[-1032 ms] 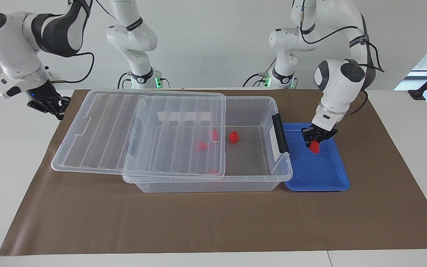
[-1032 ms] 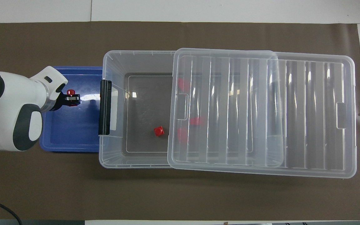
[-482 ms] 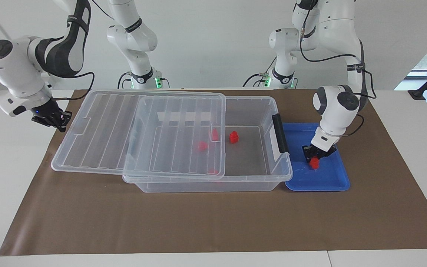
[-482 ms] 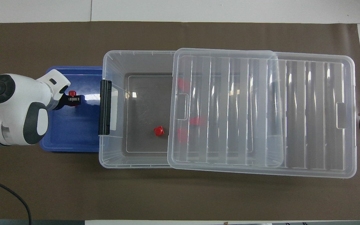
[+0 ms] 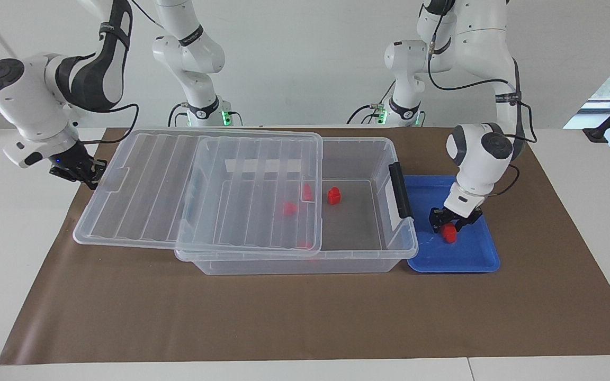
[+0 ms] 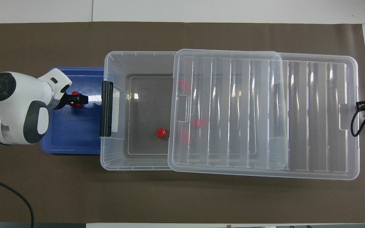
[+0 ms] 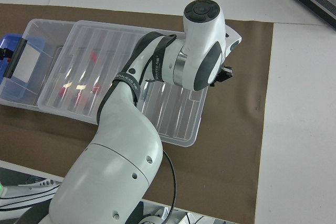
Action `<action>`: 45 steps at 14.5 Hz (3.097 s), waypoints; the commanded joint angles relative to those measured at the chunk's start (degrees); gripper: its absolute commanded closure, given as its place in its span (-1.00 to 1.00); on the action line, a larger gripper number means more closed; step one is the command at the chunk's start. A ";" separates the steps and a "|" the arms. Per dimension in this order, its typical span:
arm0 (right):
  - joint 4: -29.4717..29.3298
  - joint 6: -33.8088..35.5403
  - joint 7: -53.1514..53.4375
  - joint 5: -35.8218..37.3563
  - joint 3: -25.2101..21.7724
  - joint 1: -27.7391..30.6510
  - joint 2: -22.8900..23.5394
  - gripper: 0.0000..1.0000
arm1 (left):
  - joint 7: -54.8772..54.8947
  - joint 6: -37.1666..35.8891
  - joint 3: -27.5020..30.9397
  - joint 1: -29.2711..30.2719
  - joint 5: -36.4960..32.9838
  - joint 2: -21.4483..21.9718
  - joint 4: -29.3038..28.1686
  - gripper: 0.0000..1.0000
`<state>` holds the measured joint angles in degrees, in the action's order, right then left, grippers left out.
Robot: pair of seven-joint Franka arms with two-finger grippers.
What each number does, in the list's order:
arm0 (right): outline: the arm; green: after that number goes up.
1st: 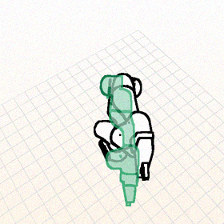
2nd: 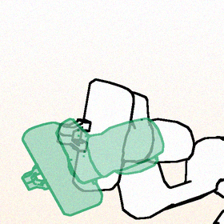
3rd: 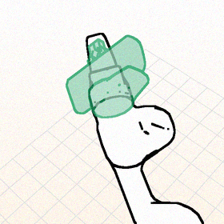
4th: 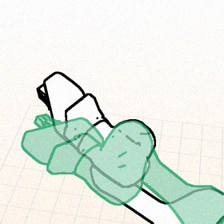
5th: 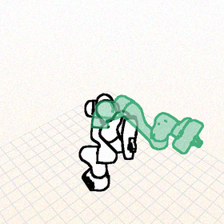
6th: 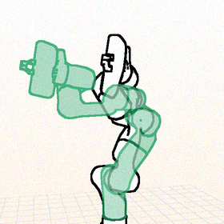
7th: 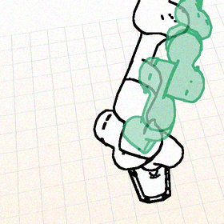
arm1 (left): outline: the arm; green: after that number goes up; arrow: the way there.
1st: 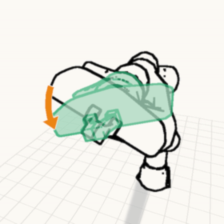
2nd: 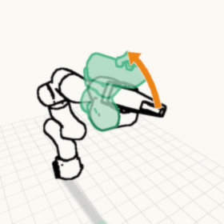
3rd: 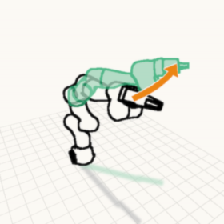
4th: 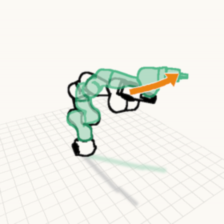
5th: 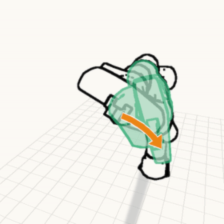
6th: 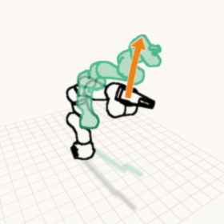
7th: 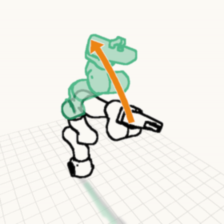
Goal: Place red block in blue tray from box
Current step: 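Withdraw the left gripper while the right gripper reaches the lid, then slide the clear lid back over the box with the right gripper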
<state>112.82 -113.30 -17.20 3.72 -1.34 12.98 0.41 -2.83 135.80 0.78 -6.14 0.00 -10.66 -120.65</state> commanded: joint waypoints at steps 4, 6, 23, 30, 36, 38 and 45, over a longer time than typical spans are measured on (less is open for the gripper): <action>1.44 -0.43 5.51 -0.47 0.29 -3.04 -1.28 1.00 | 1.25 -17.39 -0.16 0.43 0.88 8.55 6.03 -1.00; 1.44 -0.43 7.00 -0.47 0.29 -4.01 -1.37 1.00 | 1.34 -22.66 -0.16 1.47 0.88 9.08 9.45 -1.00; 1.44 -1.22 21.15 -0.47 0.29 -13.68 -1.37 1.00 | 6.88 -44.92 -0.95 5.35 0.97 10.84 26.52 -1.00; 1.53 -1.22 25.20 -0.47 0.37 -16.67 -1.46 1.00 | 6.61 -41.15 -0.95 5.52 1.05 12.25 23.62 -1.00; 1.53 -2.01 27.84 -0.47 0.37 -18.34 -1.46 1.00 | 7.23 -43.60 -0.86 5.88 2.20 11.72 25.47 -1.00; 1.53 -2.10 27.93 -0.47 0.37 -18.60 -1.46 1.00 | 7.31 -44.74 -0.60 5.61 1.85 11.46 26.34 -1.00; 1.53 -2.10 28.89 -0.47 0.37 -19.49 -1.46 1.00 | 7.14 -44.22 -0.60 5.70 1.41 11.28 26.17 -1.00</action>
<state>112.83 -113.81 10.45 3.72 -1.16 -6.42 0.10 3.63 92.43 -0.15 -0.37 1.43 0.09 -94.69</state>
